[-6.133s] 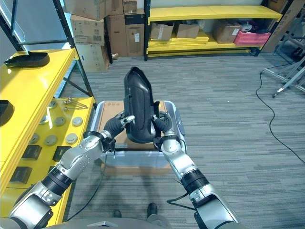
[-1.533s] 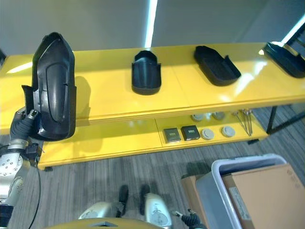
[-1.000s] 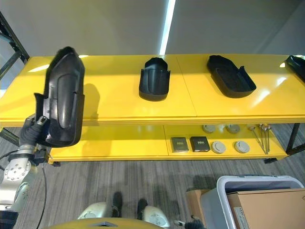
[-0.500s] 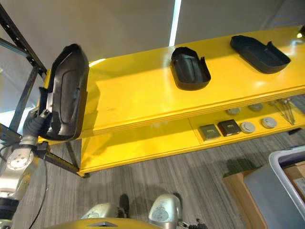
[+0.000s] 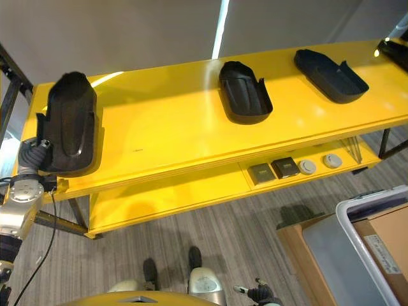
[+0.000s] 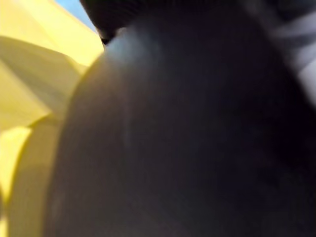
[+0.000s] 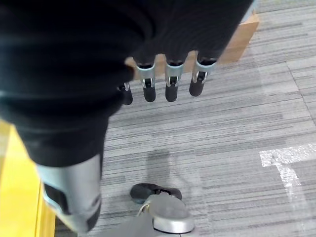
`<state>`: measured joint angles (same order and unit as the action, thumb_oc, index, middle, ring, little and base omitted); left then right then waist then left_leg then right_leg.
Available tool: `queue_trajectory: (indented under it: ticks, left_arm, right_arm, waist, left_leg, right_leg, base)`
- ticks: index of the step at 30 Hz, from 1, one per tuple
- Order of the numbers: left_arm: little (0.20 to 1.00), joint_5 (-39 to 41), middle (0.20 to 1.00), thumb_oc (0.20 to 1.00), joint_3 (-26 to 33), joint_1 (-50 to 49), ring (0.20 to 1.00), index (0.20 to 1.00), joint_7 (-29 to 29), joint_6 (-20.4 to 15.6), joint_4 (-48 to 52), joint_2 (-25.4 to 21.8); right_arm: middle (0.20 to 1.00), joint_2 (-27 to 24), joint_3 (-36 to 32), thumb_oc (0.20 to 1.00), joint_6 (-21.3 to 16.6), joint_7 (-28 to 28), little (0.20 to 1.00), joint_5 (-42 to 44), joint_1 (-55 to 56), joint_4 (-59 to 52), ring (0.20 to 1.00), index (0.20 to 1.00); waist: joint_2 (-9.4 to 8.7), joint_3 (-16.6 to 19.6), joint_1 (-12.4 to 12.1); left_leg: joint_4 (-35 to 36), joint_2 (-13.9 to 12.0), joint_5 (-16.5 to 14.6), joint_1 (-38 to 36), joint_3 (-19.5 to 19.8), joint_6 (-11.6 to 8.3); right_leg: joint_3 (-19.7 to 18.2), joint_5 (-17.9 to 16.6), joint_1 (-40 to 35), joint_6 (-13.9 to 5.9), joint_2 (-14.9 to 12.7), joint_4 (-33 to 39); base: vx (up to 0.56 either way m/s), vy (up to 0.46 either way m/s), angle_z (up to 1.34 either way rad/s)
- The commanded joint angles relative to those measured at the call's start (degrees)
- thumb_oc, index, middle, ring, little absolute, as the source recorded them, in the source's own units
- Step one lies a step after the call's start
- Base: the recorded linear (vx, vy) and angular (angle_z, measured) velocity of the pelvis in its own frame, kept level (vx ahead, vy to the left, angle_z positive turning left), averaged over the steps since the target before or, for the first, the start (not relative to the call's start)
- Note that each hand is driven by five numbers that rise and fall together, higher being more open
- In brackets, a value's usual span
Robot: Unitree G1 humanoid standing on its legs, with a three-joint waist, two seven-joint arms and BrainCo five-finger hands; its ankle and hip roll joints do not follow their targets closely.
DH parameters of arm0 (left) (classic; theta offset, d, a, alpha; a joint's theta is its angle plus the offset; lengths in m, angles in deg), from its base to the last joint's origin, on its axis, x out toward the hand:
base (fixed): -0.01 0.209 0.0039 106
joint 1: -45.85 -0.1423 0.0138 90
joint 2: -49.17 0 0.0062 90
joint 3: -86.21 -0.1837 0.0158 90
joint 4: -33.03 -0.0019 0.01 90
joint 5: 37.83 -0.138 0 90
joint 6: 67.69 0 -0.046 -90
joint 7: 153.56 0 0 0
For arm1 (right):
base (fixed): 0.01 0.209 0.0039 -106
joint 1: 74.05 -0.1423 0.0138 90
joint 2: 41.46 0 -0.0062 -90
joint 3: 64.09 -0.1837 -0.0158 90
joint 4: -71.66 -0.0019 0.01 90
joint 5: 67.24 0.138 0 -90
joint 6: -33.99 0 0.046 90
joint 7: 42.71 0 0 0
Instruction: Move parts from the plastic box to the shelf.
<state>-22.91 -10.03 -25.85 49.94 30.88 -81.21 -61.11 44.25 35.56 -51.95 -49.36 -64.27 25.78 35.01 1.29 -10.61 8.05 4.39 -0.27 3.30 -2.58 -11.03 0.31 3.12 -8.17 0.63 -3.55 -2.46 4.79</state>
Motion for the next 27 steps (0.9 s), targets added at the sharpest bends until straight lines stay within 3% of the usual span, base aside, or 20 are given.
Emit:
queue_trajectory:
  ticks: [1,4,6,11,19,27]
  left_arm:
    - [0.2,-2.0,0.2,0.2,-0.1,9.4,0.2,0.2,2.1,-1.0,-1.8,-0.9]
    - [0.2,1.2,0.2,0.2,-1.5,12.9,0.2,0.2,3.1,3.0,-7.6,0.3]
    - [0.2,1.6,0.2,0.2,-1.9,14.3,0.2,0.2,3.4,3.0,-10.9,1.1]
    - [0.2,2.8,0.2,0.2,-2.7,19.6,0.2,0.2,6.8,6.7,-20.1,3.3]
    - [0.2,4.9,0.2,0.2,-2.9,20.6,0.2,0.2,7.8,8.1,-25.9,3.1]
    - [0.2,3.0,0.2,0.2,-3.1,18.3,0.2,0.2,8.3,8.4,-27.0,6.4]
  right_arm:
    - [1.0,-3.3,1.8,1.0,0.7,0.9,1.0,-0.6,1.6,-0.7,1.0,1.0]
    - [1.0,-3.3,2.9,1.0,1.3,1.5,1.0,-1.3,1.8,-0.9,1.0,1.0]
    - [1.0,-3.3,3.3,1.0,1.3,1.5,1.0,-1.6,1.7,-0.6,1.0,1.0]
    - [1.0,-3.1,4.8,1.0,-0.6,1.2,1.0,-0.9,0.2,2.8,1.0,1.0]
    - [1.0,-2.6,5.5,1.0,-2.0,0.7,1.0,-0.6,-0.8,4.8,1.0,1.0]
    - [1.0,-1.0,6.9,1.0,-1.6,0.3,1.0,-0.2,-1.0,4.5,1.0,1.0]
  waist:
    - [-0.17,1.7,1.3]
    - [0.0,1.8,2.8]
    - [0.09,1.8,3.3]
    - [0.26,1.3,4.8]
    - [0.46,1.1,5.3]
    - [0.4,1.8,4.8]
  left_leg:
    - [-3.5,-6.3,-2.0,2.2,0.9,-2.79]
    - [-3.3,-6.6,-2.0,1.7,0.0,-2.98]
    - [-3.4,-6.7,-2.1,1.7,-0.3,-2.97]
    - [-3.5,-7.0,-2.1,1.7,-1.1,-3.11]
    - [-3.7,-7.1,-2.5,1.2,-1.4,-3.09]
    - [-3.0,-6.8,-2.9,-0.6,-1.1,-2.95]
  right_leg:
    - [-2.4,6.0,2.0,-3.46,-1.9,-5.1]
    - [-3.3,6.1,1.9,-3.48,-1.5,-4.8]
    - [-3.6,6.2,2.0,-3.46,-1.4,-4.9]
    - [-4.6,6.2,2.3,-3.4,-1.1,-4.7]
    - [-5.1,6.4,1.7,-3.35,-1.2,-4.4]
    - [-4.6,6.9,-0.3,-3.42,-1.6,-3.9]
  base:
    - [0.04,-0.033,-0.1]
    - [0.05,-0.059,-0.12]
    - [0.02,-0.043,-0.17]
    - [0.0,-0.052,-0.13]
    - [0.0,-0.013,-0.06]
    - [0.01,-0.004,0.01]
